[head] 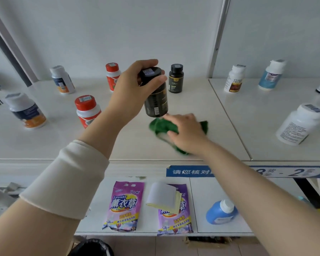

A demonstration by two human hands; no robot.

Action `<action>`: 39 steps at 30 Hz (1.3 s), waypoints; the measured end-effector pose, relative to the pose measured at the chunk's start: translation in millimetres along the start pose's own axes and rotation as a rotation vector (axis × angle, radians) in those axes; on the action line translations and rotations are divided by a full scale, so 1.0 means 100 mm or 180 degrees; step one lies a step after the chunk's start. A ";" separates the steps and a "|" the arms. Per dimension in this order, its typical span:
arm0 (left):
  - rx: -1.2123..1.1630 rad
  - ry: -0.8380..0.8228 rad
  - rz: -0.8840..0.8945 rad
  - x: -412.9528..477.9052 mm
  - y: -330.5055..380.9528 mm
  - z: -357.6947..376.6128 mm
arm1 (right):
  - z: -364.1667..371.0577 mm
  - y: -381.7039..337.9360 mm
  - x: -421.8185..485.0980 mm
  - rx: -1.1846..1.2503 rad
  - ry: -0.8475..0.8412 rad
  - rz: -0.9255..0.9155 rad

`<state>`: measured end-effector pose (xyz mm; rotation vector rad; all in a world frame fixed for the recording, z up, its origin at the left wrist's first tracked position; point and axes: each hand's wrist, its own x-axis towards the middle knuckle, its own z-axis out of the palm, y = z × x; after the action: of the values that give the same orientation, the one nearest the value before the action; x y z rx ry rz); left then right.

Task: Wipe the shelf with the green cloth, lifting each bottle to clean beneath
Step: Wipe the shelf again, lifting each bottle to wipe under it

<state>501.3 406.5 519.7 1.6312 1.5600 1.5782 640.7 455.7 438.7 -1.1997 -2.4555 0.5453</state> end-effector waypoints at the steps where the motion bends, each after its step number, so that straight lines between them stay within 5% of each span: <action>1: -0.0016 -0.0009 -0.0012 0.00 -0.01 0.01 | 0.07 -0.12 -0.08 0.0038 -0.0093 -0.0207; 9: -0.0116 -0.0205 0.0032 -0.06 -0.05 0.17 | -0.16 -0.13 -0.98 0.0885 -0.0541 -0.0616; 14: -0.0249 -0.0445 0.0040 -0.19 -0.13 0.48 | -0.53 0.25 -1.30 0.1298 0.0622 0.0189; 18: -0.0348 -0.0531 -0.0076 -0.24 -0.13 0.66 | -0.76 0.63 -1.04 0.0788 0.1404 0.0812; 23: -0.0172 -0.0445 -0.0223 -0.31 -0.17 0.72 | -0.72 0.79 -0.66 0.0288 0.0882 0.1314; 29: -0.0094 -0.0305 -0.0326 -0.35 -0.26 0.75 | -0.51 0.48 -1.27 0.0516 0.0370 0.0252; 32: -0.0090 -0.0300 -0.0314 -0.37 -0.25 0.79 | -0.64 0.48 -1.48 0.0899 0.0103 0.0242; 36: 0.0167 -0.0393 -0.0370 -0.40 -0.23 0.85 | -0.77 0.62 -1.62 0.1565 0.0345 0.0470; 39: 0.0980 0.0203 0.0175 -0.45 -0.09 0.87 | -0.82 0.77 -1.77 0.1759 0.0418 0.0527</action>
<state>584.1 405.4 466.9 1.8095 1.8832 1.4871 832.8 372.7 447.2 -1.1551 -1.9174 1.0684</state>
